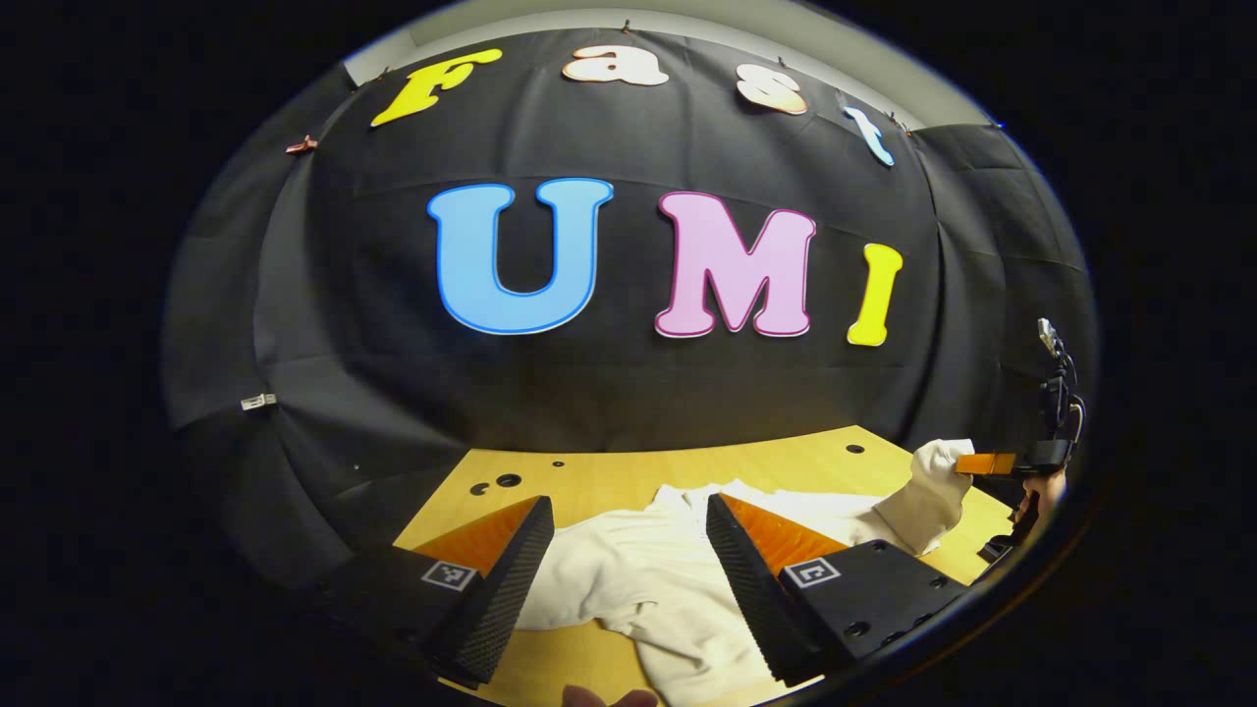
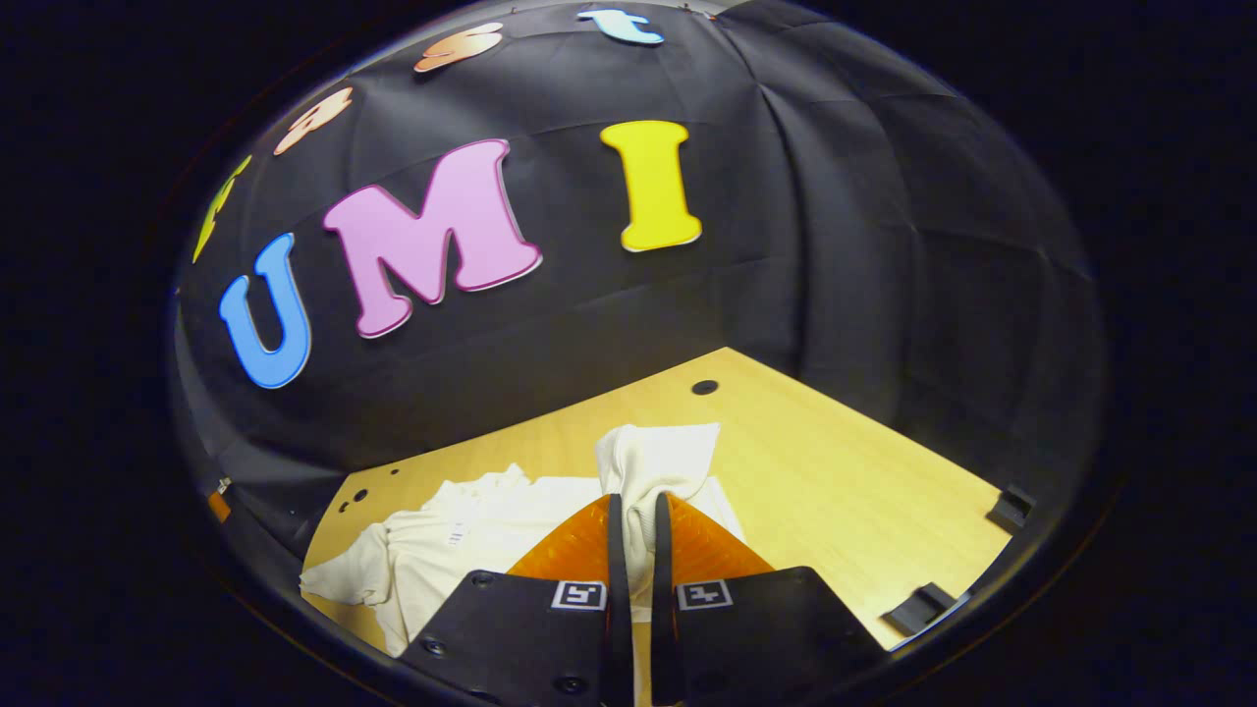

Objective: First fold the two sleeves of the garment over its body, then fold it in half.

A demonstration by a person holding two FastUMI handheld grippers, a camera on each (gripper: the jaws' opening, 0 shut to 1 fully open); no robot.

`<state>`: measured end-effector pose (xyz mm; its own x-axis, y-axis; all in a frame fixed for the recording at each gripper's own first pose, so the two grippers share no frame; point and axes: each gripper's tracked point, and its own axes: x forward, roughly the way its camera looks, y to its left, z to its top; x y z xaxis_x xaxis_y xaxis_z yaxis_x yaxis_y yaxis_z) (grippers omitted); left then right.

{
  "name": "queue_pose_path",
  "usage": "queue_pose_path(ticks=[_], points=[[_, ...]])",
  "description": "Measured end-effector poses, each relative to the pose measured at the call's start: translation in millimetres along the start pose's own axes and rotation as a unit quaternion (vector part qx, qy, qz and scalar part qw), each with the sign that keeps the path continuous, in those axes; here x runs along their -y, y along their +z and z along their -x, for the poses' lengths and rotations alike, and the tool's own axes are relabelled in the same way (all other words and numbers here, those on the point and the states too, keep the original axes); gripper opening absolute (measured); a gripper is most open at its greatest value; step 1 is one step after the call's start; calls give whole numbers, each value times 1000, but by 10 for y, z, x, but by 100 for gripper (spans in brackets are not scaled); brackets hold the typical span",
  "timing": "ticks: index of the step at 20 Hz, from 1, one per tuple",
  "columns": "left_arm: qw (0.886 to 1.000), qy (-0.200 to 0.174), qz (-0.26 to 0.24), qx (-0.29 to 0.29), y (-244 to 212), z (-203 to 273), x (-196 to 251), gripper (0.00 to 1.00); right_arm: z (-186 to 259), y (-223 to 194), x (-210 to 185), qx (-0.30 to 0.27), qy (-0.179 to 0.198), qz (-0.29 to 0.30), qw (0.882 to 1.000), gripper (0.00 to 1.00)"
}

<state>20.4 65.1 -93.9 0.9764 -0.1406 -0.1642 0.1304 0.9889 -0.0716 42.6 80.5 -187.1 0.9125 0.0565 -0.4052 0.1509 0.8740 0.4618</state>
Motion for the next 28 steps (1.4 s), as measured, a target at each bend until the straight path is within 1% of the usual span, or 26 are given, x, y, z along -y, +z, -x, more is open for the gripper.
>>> queue_pose_path(ticks=[3, 6, 9, 13, 19, 22, 26, 27, 28], points=[[1000, 17, 8, -4, -86, 50, -321, 98, -42, -140, -587, -12, 42, 7, 999, 11], [999, 38, 12, -7, -179, 86, -633, 98, -144, -383, -1060, -32, 70, 20, 997, 11], [998, 61, 12, -17, -303, 143, -932, 98, -276, -663, -1421, -53, 88, 28, 994, 11], [995, 91, 20, -38, -526, 208, -1288, 98, -455, -1074, -1776, -86, 100, 43, 990, 11], [990, 125, 33, -59, -748, 265, -1713, 98, -716, -1687, -2051, -139, 96, 64, 984, 11], [987, 140, 42, -65, -852, 258, -1872, 98, -782, -1929, -2104, -163, 93, 79, 979, 11], [983, 158, 54, -73, -984, 249, -2033, 98, -831, -2149, -2089, -187, 83, 97, 974, 11], [982, 161, 55, -76, -1017, 244, -2066, 98, -818, -2168, -2094, -193, 83, 97, 973, 1], [982, 164, 58, -78, -1053, 248, -2105, 98, -810, -2186, -2096, -196, 83, 97, 972, 12]])
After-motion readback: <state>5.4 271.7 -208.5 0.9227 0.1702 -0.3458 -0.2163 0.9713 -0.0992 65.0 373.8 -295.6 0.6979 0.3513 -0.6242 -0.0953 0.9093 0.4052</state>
